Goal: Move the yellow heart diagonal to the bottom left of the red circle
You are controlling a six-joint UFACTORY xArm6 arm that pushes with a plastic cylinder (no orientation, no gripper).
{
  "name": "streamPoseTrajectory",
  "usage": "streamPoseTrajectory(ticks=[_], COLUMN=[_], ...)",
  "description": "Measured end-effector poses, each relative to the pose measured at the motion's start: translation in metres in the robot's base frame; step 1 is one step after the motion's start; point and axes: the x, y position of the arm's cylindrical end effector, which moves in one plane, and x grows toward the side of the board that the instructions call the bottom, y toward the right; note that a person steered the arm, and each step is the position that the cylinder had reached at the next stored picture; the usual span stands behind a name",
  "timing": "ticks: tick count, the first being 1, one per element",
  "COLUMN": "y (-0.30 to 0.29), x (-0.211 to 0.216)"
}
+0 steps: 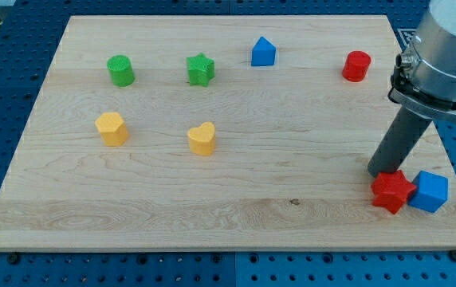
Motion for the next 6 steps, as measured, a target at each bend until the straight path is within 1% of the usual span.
streamPoseTrajectory(ticks=[1,2,4,5,6], y=[-0.042,-0.106,-0.214,-0.255,-0.260], x=[-0.022,-0.061,-0.076,-0.088,-0.075])
